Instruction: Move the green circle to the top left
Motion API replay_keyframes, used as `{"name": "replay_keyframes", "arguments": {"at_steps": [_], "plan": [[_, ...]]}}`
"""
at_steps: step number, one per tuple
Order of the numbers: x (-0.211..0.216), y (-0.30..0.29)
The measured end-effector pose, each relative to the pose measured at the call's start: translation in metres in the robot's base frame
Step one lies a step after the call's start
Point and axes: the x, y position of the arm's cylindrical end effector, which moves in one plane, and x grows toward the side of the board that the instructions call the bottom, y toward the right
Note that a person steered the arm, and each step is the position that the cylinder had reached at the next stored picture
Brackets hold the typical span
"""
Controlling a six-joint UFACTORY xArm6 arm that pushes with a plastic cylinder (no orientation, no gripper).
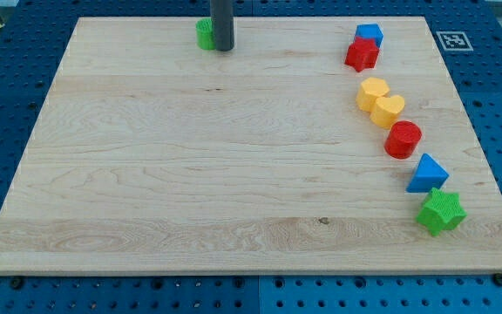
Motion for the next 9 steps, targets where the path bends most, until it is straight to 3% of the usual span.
{"name": "replay_keyframes", "arguments": {"at_steps": [5, 9], "plan": [[-0.031, 0.006], [-0.017, 0.003]]}}
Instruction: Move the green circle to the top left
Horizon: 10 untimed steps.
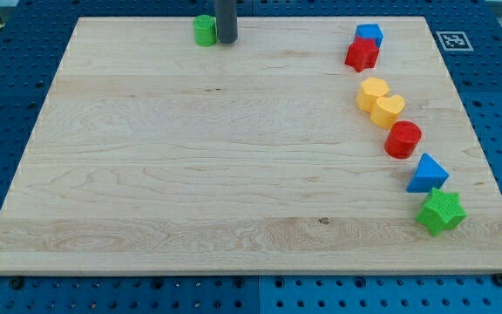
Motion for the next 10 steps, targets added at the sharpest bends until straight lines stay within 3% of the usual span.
{"name": "replay_keyframes", "arguments": {"at_steps": [4, 8, 9, 10], "plan": [[-0.014, -0.02], [-0.015, -0.111], [-0.007, -0.107], [0.04, -0.065]]}}
